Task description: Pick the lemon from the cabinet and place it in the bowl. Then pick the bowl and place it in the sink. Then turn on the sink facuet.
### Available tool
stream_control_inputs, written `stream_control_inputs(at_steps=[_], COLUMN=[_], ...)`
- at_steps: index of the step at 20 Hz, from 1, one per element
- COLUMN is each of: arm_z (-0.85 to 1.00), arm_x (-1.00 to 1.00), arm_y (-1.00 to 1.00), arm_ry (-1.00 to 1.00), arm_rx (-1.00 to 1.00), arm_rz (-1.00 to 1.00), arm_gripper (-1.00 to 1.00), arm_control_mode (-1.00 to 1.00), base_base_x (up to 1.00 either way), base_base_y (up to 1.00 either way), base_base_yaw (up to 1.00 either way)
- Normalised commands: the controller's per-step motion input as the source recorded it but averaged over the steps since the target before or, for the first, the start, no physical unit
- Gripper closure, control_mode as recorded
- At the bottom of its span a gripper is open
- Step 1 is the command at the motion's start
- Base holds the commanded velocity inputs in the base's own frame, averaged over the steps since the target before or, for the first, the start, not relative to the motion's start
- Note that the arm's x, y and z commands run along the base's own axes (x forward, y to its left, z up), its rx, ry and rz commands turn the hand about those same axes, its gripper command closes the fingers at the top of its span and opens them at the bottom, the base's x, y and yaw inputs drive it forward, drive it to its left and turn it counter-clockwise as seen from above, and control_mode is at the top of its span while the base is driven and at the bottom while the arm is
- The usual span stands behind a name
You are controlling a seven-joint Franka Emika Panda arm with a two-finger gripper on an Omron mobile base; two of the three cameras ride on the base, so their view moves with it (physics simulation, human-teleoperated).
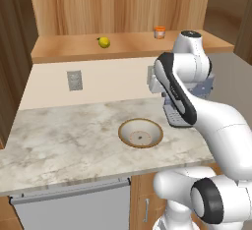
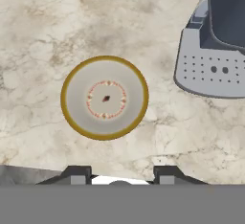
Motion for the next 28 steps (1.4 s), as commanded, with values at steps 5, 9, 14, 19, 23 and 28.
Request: stream_control_inputs(at_steps=[5, 9, 14, 19, 23, 28], arm_z=[0.0, 0.0, 0.25, 0.42, 0.52, 0.52], arm_x=[-0.23, -0.03, -0.01, 0.0, 0.0, 0.0], arm_y=[0.02, 0.15, 0.84, 0.87, 0.78, 0.58], arm_ry=[-0.06, 0.0, -0.16, -0.13, -0.02, 0.0], arm_rx=[-0.01, 0.0, -0.02, 0.0, 0.01, 0.05], arm_rz=[0.0, -0.01, 0.0, 0.0, 0.0, 0.0], arm_gripper=[-1.0, -1.0, -1.0, -1.0, -1.0, -1.0], arm_control_mode=[-1.0, -1.0, -1.0, -1.0, -1.0, -1.0], base_base_x=[0.0, 0.0, 0.0, 0.0, 0.0, 0.0], base_base_y=[0.0, 0.0, 0.0, 0.0, 0.0, 0.0], base_base_yaw=[0.0, 0.0, 0.0, 0.0, 0.0, 0.0])
